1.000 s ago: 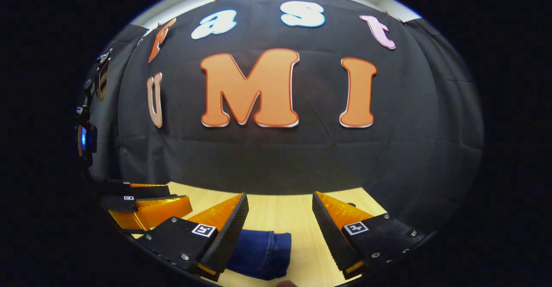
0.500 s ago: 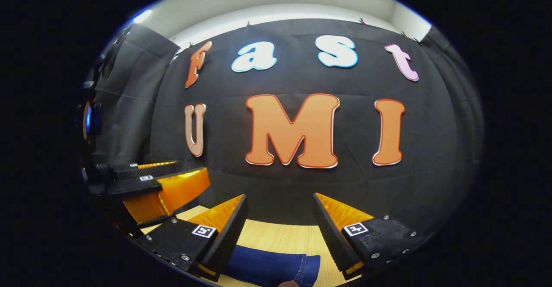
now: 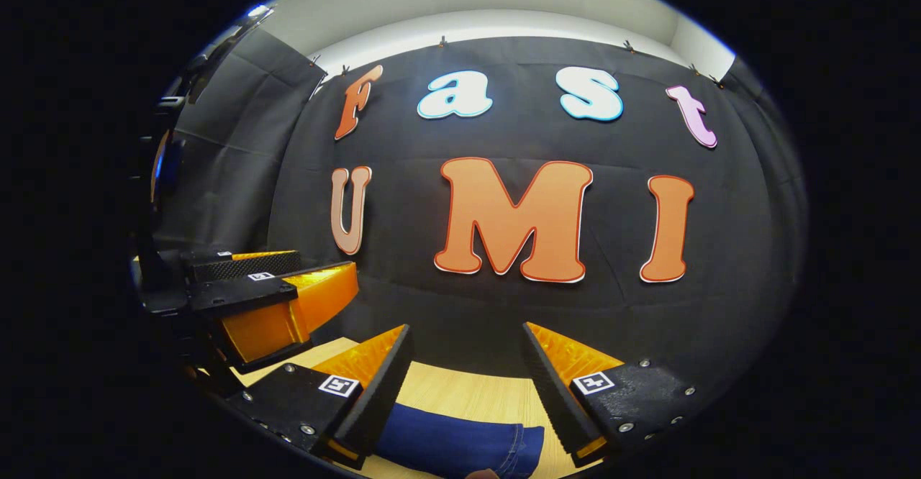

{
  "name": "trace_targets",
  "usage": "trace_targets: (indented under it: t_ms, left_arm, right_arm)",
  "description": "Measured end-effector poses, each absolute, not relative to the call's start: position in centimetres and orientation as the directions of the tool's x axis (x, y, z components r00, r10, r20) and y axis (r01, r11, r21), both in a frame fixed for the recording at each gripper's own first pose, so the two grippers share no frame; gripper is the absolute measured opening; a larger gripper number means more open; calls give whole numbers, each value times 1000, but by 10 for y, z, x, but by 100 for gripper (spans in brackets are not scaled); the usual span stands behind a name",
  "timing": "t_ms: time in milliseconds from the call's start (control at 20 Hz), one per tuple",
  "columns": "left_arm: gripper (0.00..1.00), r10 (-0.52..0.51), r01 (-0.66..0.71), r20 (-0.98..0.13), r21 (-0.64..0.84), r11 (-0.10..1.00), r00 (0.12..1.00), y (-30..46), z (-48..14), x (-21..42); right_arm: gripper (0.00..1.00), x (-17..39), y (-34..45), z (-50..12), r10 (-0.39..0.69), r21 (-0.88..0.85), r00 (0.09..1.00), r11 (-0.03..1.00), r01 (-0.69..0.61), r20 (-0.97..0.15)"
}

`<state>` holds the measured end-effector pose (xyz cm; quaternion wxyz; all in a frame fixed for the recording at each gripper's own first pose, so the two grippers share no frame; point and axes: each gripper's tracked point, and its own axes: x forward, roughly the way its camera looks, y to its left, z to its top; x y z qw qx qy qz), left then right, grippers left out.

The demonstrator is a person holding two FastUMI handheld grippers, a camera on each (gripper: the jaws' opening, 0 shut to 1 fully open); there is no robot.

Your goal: Grasp the waist and the cuffs of the jeans and fold them to make the two legs overlap; first hold the waist and fold one-third of the jeans toward the cuffs, then hold the cuffs and fold the remaining one-third in the same direction to finish folding.

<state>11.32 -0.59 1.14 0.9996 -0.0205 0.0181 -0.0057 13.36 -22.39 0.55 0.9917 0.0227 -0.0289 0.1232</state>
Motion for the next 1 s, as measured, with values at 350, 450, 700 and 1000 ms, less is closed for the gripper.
trace_targets:
  t_ms: [350,450,700,1000]
  left_arm:
    - [97,-12,10,-25,-45,999,1000,-5,12,115]
    - [97,-10,8,-24,-47,999,1000,-5,11,117]
    - [97,28,-29,-27,-61,998,999,2,7,120]
    - [94,81,-84,-42,-78,993,996,14,1,116]
  right_arm:
    - [93,138,-237,2,188,8,981,982,-189,53]
    - [93,143,-239,0,183,20,982,983,-184,50]
    - [95,151,-265,-4,122,66,992,990,-124,33]
    - [95,154,-277,-14,105,91,994,990,-105,6]
